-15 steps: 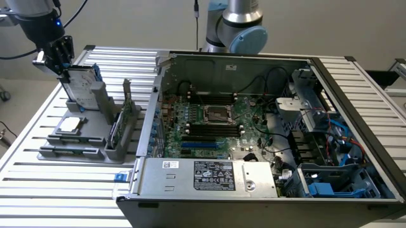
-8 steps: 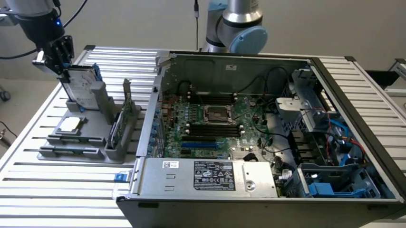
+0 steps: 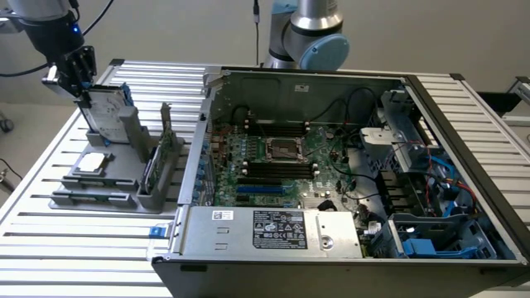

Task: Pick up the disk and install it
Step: 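Pick up the disk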

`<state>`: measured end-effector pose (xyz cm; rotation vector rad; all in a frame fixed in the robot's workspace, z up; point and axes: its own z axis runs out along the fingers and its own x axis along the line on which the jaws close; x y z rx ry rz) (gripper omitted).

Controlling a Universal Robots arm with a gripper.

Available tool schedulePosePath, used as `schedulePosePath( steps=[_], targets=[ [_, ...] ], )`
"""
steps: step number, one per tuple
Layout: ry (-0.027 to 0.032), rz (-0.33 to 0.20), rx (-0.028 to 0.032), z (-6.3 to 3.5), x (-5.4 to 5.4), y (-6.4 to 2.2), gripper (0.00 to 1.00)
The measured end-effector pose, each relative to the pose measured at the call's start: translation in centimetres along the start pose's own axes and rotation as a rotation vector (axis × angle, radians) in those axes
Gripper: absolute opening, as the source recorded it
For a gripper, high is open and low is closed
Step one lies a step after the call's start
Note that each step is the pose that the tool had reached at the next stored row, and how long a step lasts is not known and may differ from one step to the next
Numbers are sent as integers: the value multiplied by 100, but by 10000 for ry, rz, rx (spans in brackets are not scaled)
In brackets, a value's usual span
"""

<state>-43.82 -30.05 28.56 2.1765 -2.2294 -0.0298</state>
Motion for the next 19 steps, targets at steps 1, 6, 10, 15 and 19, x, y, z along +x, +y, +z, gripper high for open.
schedulePosePath(
  steps=[1,6,10,15,19],
  targets=[
    [0,0,0,0,0,0,33],
    [2,-42,0,0,0,0,33],
    [4,-122,1,0,-1,0,33],
    [4,-123,-2,-7,-1,0,33],
    [4,-123,-1,-65,0,2,33]
  ],
)
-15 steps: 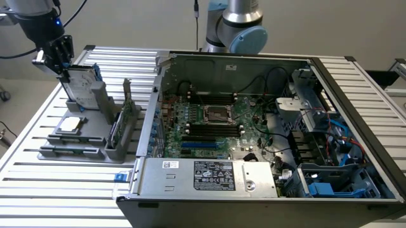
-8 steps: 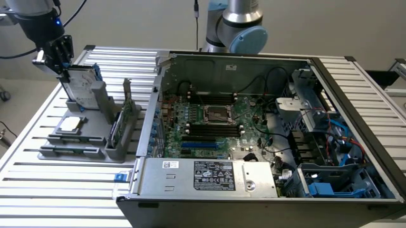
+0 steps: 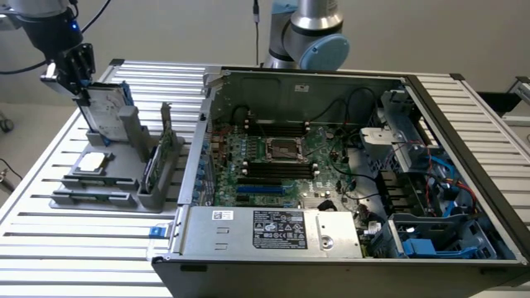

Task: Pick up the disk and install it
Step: 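Pick up the disk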

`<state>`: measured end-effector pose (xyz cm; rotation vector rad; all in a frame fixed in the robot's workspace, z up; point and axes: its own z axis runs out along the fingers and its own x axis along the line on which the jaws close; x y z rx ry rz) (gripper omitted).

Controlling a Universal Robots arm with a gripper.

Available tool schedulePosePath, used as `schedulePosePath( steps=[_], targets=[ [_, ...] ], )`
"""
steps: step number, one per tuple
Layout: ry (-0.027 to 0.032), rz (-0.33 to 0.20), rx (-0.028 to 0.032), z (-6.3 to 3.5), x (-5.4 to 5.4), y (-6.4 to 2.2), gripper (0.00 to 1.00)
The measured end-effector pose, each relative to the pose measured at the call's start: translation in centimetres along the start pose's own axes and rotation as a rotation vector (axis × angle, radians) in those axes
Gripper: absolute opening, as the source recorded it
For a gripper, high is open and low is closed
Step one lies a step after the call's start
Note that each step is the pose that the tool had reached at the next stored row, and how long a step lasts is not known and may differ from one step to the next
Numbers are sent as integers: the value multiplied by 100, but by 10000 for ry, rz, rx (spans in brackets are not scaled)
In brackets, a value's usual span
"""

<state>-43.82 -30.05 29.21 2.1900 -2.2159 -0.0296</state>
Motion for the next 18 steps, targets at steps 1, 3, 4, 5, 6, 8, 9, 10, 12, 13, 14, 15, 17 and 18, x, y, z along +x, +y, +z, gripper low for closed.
schedulePosePath(
  steps=[1,3,4,5,6,8,9,10,12,13,14,15,17,18],
  targets=[
    [0,0,1,-21,0,0,33],
    [0,0,1,-69,0,2,33],
    [0,0,0,-97,0,3,33],
    [0,1,0,-128,0,4,33],
    [-1,0,2,-162,1,5,33],
    [0,0,0,-247,1,8,33],
    [0,0,1,-292,2,9,33],
    [0,0,-1,-337,2,11,33],
    [0,0,2,-415,2,13,33],
    [0,0,2,-442,2,14,33],
    [-1,-1,4,-467,3,15,33],
    [-1,-1,5,-492,3,15,33],
    [-1,0,8,-540,3,17,33],
    [-1,0,8,-560,3,18,33]
  ],
)
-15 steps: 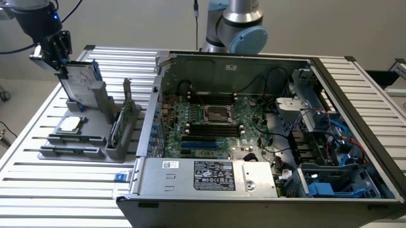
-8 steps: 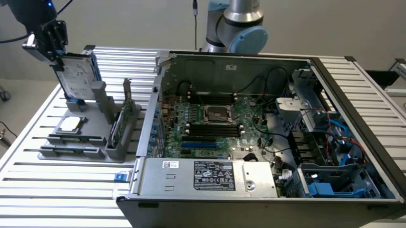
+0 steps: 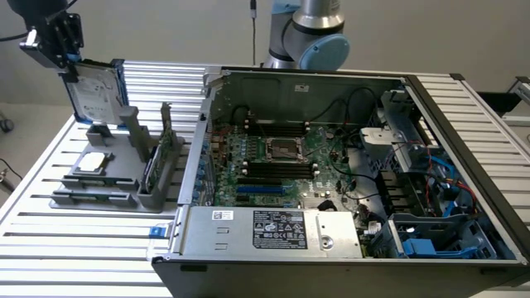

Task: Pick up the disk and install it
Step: 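Pick up the disk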

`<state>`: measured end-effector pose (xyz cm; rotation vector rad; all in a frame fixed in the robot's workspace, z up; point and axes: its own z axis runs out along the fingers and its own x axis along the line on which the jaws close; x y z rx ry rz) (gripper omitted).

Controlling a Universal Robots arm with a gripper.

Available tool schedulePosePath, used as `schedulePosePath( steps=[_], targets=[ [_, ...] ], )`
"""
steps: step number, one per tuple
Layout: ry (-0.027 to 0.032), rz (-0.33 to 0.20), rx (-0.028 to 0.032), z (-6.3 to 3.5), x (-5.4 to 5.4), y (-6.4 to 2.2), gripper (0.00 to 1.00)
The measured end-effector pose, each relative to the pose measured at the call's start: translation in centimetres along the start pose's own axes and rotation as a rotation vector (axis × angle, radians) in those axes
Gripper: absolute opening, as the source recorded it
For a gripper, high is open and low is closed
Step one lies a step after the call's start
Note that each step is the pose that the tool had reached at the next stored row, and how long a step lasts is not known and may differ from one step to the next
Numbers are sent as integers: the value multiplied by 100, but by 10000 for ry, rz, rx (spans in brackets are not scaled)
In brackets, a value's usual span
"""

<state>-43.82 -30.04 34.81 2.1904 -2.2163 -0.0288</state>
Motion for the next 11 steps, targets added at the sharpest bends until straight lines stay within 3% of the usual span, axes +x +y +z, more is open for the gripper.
schedulePosePath(
  steps=[5,11],
  targets=[
    [0,0,8,-91,1,3,33],
    [0,0,18,-327,2,10,33]
  ],
)
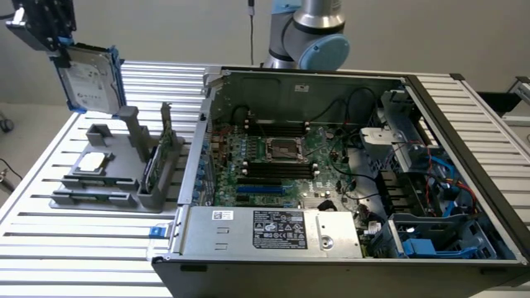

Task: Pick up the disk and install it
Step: 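Pick up the disk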

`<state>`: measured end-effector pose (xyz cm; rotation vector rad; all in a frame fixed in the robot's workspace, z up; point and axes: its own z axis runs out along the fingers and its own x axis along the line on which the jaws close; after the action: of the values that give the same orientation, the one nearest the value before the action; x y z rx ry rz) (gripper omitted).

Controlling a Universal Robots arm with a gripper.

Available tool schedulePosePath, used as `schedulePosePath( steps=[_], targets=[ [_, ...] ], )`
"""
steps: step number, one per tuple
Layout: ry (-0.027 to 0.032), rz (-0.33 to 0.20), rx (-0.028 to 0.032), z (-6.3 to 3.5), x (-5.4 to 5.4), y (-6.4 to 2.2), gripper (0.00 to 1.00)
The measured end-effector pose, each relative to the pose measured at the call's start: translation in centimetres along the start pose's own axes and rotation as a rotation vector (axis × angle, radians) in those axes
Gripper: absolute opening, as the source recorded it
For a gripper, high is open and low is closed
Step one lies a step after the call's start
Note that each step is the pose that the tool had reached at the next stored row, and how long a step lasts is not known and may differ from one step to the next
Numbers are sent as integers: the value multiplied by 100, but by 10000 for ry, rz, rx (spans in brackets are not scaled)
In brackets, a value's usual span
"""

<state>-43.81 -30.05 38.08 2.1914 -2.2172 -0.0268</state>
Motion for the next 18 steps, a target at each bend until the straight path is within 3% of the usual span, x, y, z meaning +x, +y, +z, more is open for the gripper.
schedulePosePath(
  steps=[10,15,18],
  targets=[
    [1,0,37,-324,2,-14,33],
    [-2,0,120,-405,1,-85,33],
    [-2,1,153,-446,2,-169,33]
  ],
)
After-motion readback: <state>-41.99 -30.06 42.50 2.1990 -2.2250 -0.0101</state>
